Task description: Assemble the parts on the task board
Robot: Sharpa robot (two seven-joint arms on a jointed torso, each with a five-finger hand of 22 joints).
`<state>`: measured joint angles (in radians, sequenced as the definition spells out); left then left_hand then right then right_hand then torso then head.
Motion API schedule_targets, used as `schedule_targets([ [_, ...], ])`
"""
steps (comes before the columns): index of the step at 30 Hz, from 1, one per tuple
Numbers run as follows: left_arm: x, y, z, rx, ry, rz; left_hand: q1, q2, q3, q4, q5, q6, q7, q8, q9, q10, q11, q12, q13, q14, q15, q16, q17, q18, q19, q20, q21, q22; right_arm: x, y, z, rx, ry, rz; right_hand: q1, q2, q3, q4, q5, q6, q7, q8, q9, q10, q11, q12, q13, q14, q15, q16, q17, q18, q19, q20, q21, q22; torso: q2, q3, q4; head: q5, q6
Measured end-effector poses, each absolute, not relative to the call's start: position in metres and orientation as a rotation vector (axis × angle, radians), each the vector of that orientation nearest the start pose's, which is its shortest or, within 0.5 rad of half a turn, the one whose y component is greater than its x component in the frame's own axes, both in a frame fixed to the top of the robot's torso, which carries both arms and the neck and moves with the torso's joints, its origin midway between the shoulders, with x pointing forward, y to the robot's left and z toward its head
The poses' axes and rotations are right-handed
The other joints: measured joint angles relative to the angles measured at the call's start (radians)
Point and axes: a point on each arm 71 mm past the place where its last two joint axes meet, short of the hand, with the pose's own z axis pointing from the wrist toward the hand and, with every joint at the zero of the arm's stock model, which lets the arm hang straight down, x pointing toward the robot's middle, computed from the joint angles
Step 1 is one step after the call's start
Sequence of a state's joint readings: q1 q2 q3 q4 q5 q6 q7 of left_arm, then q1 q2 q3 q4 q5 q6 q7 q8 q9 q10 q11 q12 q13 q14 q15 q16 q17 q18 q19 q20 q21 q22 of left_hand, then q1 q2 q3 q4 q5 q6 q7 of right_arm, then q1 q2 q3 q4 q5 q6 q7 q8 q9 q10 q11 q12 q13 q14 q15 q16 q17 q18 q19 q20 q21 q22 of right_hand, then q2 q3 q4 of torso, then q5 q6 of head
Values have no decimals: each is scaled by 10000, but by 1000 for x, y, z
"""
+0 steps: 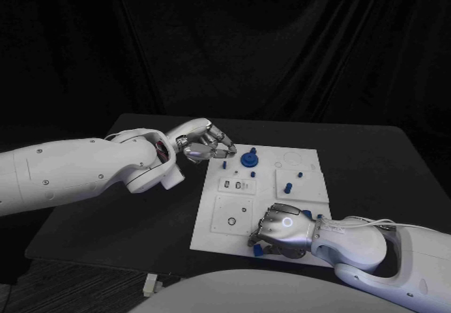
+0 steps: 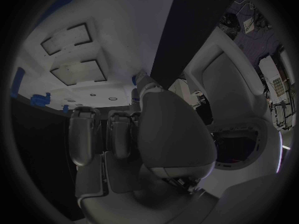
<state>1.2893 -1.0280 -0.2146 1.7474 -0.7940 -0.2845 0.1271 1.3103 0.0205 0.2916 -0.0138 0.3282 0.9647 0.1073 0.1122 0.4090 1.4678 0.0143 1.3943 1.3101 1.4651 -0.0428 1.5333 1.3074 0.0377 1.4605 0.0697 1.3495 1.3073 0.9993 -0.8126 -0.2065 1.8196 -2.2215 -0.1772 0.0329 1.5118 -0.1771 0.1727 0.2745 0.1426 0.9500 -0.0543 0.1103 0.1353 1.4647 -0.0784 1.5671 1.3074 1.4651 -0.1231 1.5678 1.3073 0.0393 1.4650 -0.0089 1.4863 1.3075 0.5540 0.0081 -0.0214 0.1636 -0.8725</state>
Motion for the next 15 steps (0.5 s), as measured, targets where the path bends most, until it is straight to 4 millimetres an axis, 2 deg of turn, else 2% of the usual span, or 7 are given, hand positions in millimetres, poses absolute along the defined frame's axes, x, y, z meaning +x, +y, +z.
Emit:
schedule_targets([
  [5, 427, 222, -192, -3142, 18451, -11279, 0, 0, 0, 0, 0, 0, 0, 0, 0, 0, 0, 1, 2, 0, 0, 0, 0, 0, 0, 0, 0, 0, 312, -96, -289, -11635, 15733, 8138, 0, 0, 29, -29, 42, 221, 86, 96, 83, 0, 0, 0, 0, 0, 0, 0, 0, 0, 0, 0, 0, -1, -1, -2, 0, 26, 0],
  [13, 426, 222, -194, -3177, 18505, -11273, 0, 0, 0, 0, -1, 0, 0, 0, 1, 0, 0, 4, 6, 0, 0, 0, -1, 0, 0, 0, 0, 0, 312, -95, -291, -11646, 15891, 8132, 0, 0, 70, -70, 89, 641, 43, 298, 214, 0, 0, 0, 0, 0, 0, 0, 0, 0, 0, 0, 47, -1, -14, -12, 35, 12, 0],
  [15, 426, 222, -194, -3181, 18512, -11273, 0, 0, 0, 0, -1, 0, 0, 0, 1, 0, 0, 5, 6, 0, 0, 0, -1, 0, 0, 0, 0, 0, 312, -95, -291, -11637, 15901, 8128, -3, 2, 70, -70, 146, 796, 85, 365, 238, 0, 0, 0, 0, 0, 0, 0, 0, 0, 0, 0, 47, -2, -15, -12, 37, 18, 0],
])
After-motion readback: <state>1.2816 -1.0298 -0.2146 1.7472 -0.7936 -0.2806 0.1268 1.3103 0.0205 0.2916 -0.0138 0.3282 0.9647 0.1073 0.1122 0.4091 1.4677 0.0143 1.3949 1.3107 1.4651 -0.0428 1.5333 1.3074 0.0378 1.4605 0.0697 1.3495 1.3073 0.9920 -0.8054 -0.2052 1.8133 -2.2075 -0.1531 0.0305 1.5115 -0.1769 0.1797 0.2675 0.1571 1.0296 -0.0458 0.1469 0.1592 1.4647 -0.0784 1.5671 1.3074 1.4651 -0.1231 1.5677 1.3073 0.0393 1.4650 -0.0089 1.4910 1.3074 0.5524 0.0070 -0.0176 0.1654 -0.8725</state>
